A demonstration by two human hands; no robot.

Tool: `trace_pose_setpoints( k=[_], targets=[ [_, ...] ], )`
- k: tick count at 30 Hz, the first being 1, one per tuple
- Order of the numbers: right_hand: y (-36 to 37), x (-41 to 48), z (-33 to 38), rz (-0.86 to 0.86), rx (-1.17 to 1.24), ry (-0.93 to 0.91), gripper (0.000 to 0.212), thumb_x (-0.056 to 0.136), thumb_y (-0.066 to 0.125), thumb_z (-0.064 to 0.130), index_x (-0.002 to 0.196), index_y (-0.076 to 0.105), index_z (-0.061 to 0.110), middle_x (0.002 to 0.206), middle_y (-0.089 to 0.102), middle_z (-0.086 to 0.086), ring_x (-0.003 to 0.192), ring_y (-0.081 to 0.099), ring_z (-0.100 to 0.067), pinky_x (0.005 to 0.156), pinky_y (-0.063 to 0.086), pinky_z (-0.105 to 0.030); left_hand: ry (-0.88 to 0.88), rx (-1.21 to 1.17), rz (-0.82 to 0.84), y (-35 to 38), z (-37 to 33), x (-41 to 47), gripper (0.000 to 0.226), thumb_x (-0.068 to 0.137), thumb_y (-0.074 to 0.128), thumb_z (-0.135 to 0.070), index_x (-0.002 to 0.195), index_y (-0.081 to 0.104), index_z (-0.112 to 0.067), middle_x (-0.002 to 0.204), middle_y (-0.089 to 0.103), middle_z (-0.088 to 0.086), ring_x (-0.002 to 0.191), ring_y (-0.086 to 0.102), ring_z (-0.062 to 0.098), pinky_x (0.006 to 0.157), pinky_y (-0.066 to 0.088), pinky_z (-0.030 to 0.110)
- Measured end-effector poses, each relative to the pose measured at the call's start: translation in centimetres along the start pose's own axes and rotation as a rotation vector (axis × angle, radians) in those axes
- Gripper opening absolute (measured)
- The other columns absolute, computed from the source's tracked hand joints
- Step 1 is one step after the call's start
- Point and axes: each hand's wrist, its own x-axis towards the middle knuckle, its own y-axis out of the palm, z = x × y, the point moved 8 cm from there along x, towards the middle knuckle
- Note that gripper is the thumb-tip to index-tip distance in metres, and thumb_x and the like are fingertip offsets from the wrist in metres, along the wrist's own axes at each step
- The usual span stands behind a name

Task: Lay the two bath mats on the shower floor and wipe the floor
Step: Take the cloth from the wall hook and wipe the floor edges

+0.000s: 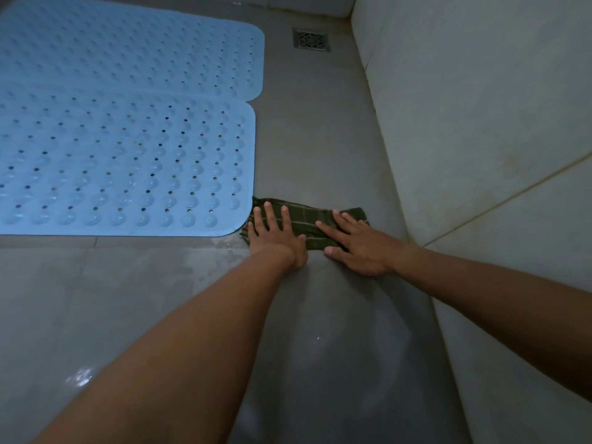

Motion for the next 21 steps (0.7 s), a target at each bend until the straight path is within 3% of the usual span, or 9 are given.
trace_pose_setpoints(
  k=[3, 6, 9, 13, 15, 17, 19, 21],
  targets=[
    [-0.1, -0.3, 0.6, 0.017, 0.026, -0.002, 0.064, 0.103, 0.03, 0.056, 0.157, 0.0, 0.039, 0.167, -0.009, -0.007, 0.153, -0.006, -0.023, 0.124, 0.005, -0.045, 0.05, -0.009, 0.002, 0.0, 0.6, -0.2, 0.078, 0.101, 0.021, -0.06, 0.156, -0.017, -0.021, 0.161, -0.028, 0.013, 0.148, -0.024, 0.034, 0.121, -0.007, 0.049],
    [-1.1, 0.2, 0.7, -0.057, 0.19, 0.053, 0.051, 0.104, 0.042, 0.039, 0.153, 0.029, 0.036, 0.166, 0.011, -0.008, 0.153, 0.012, -0.024, 0.122, 0.019, -0.045, 0.116, -0.021, 0.004, -0.3, 1.3, 0.0, 0.079, 0.099, 0.023, -0.064, 0.158, -0.01, -0.022, 0.162, -0.022, 0.013, 0.149, -0.02, 0.034, 0.122, -0.004, 0.048],
    [-2.1, 0.0, 1.3, -0.17, 0.22, 0.092, 0.024, 0.104, 0.043, 0.027, 0.126, 0.052, 0.025, 0.145, 0.046, -0.013, 0.129, 0.049, -0.036, 0.1, 0.039, -0.039, 0.2, 0.078, -0.024, -0.2, 1.7, -0.4, 0.081, 0.098, 0.028, -0.064, 0.158, -0.006, -0.022, 0.164, -0.018, 0.014, 0.151, -0.015, 0.034, 0.122, 0.001, 0.047],
    [-1.9, -0.9, 2.8, -0.195, 0.222, 0.126, 0.017, 0.104, 0.038, 0.021, 0.115, 0.05, 0.014, 0.122, 0.056, -0.017, 0.106, 0.057, -0.038, 0.082, 0.04, -0.039, 0.259, 0.215, -0.011, -0.3, 2.0, -0.7, 0.075, 0.1, 0.037, -0.057, 0.159, 0.005, -0.022, 0.165, -0.004, 0.016, 0.152, 0.001, 0.037, 0.122, 0.012, 0.049],
    [-2.1, -1.3, 3.0, -0.201, 0.246, 0.163, 0.017, 0.105, 0.037, 0.021, 0.115, 0.048, 0.012, 0.121, 0.059, -0.02, 0.105, 0.058, -0.038, 0.078, 0.039, -0.038, 0.295, 0.303, -0.106, -1.7, 1.7, -1.2, 0.055, 0.103, 0.042, -0.041, 0.153, 0.035, -0.019, 0.157, 0.031, 0.019, 0.142, 0.034, 0.039, 0.111, 0.036, 0.047],
    [-2.3, -1.6, 3.1, -0.185, 0.254, 0.197, 0.019, 0.105, 0.036, 0.02, 0.116, 0.048, 0.01, 0.12, 0.06, -0.022, 0.103, 0.058, -0.038, 0.073, 0.037, -0.035, 0.361, 0.366, -0.281, -3.1, 1.2, -2.4, 0.032, 0.103, 0.045, -0.024, 0.129, 0.062, -0.017, 0.127, 0.063, 0.013, 0.113, 0.063, 0.032, 0.085, 0.05, 0.039],
    [-2.3, -1.8, 3.5, -0.177, 0.263, 0.216, 0.021, 0.105, 0.036, 0.019, 0.12, 0.046, 0.007, 0.117, 0.06, -0.024, 0.097, 0.057, -0.037, 0.07, 0.033, -0.033, 0.416, 0.394, -0.367, -3.3, 1.2, -3.7, 0.026, 0.1, 0.048, -0.016, 0.117, 0.067, -0.015, 0.114, 0.069, 0.01, 0.1, 0.068, 0.029, 0.075, 0.051, 0.037],
    [-2.2, -2.0, 3.8, -0.176, 0.276, 0.236, 0.02, 0.105, 0.037, 0.019, 0.12, 0.044, 0.008, 0.113, 0.061, -0.025, 0.086, 0.053, -0.033, 0.069, 0.032, -0.032, 0.445, 0.422, -0.392, -3.1, 1.5, -4.3, 0.025, 0.1, 0.048, -0.015, 0.118, 0.065, -0.015, 0.113, 0.07, 0.009, 0.097, 0.069, 0.029, 0.07, 0.049, 0.035]
  ],
)
